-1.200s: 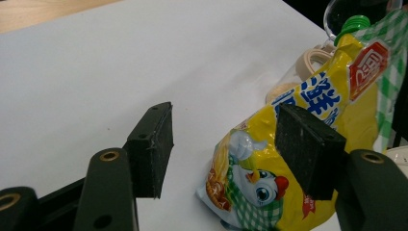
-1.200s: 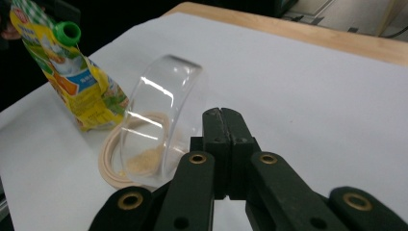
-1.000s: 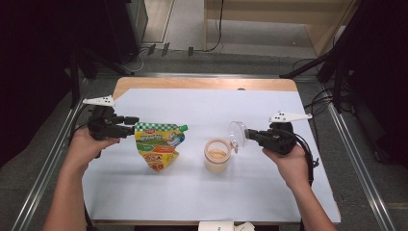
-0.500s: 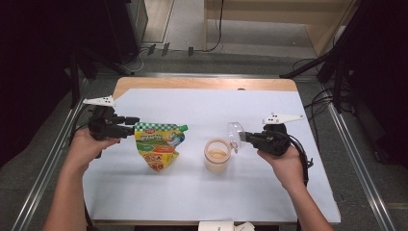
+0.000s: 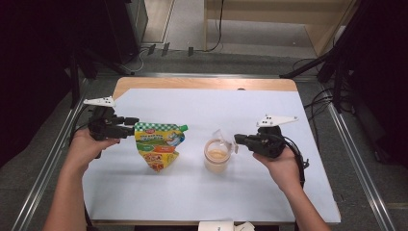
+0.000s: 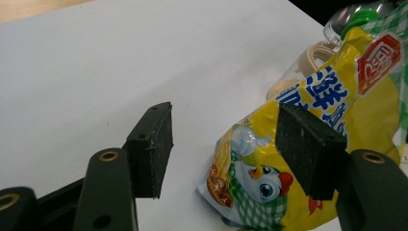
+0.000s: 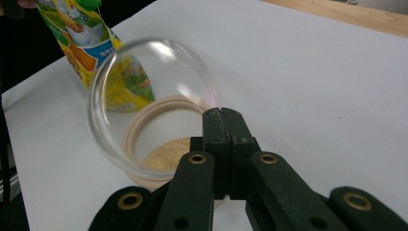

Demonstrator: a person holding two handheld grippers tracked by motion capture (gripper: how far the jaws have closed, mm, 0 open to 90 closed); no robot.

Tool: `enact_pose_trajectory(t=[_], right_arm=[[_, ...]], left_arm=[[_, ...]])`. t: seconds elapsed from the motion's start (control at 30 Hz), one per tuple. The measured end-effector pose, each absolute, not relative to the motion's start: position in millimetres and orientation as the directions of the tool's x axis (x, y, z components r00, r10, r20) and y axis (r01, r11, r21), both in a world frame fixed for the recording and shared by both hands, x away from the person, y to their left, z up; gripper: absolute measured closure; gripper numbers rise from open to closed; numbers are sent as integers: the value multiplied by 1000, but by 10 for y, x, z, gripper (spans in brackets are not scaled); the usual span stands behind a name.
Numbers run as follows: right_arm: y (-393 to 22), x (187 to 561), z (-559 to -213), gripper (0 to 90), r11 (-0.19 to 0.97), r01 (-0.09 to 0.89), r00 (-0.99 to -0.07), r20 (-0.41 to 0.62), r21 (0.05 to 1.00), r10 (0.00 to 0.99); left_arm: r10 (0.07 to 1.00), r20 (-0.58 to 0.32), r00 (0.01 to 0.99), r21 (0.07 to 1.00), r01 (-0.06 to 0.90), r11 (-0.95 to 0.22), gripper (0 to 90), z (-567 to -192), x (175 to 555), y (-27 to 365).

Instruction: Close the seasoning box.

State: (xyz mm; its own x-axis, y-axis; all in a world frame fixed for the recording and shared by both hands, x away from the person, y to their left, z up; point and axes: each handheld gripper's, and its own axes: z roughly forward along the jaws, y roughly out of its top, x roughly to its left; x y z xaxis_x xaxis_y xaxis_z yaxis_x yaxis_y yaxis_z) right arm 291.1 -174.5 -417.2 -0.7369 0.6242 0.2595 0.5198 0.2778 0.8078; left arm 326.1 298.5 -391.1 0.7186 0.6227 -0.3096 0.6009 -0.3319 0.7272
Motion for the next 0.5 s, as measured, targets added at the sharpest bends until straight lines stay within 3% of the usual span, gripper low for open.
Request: enact_pose_trajectory(t=[0.17,0.5], right_arm=[[-1704,2883,-4158,900,290,507,-748,247,811,616],[-1705,2904,-4207,758,321,499,-754,220,805,619]], left_arm=[[622,-310,719,729,600,-330,390,-3914,3261,2989],[622,-311,718,728,601,-329,389,-3922,3261,2995]])
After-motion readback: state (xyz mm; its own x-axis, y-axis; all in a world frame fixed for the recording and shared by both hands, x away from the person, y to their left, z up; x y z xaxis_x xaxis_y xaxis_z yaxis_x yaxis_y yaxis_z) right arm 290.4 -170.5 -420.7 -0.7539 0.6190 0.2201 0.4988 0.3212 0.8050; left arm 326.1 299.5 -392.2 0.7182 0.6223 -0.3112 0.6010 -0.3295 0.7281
